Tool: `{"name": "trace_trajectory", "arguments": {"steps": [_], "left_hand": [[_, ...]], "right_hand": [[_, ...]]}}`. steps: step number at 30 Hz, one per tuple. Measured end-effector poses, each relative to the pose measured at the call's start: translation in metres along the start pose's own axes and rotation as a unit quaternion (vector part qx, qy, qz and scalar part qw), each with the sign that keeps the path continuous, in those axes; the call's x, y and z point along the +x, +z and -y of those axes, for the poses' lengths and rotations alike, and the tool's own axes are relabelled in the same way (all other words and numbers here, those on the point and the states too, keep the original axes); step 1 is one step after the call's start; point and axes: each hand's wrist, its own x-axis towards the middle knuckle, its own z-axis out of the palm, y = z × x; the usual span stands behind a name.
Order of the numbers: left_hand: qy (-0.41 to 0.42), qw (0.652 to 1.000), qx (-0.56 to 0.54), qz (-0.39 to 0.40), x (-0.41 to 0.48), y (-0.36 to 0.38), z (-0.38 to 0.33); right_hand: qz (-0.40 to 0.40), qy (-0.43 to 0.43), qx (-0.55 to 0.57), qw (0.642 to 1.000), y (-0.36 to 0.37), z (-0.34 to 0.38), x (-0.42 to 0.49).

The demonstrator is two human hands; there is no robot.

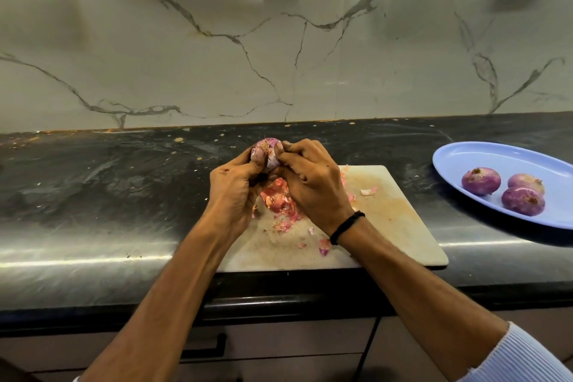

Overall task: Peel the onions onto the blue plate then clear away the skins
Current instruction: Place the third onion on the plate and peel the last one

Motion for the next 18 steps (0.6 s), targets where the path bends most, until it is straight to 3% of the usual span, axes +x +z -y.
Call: {"name": "trace_trajectory", "arguments": {"steps": [13,18], "left_hand": [[0.000,0.999,-0.038,-0.011,0.001,-0.001,-0.008],[-0.003,1.000,0.021,-0.008,0.003,-0.005,-0.007]], "right_hand": [[-0.045,0.056,0.058,0.996,0.003,0.003,0.006],[0.041,0.088,0.091,0.991,-0.003,-0.009,0.008]]}}
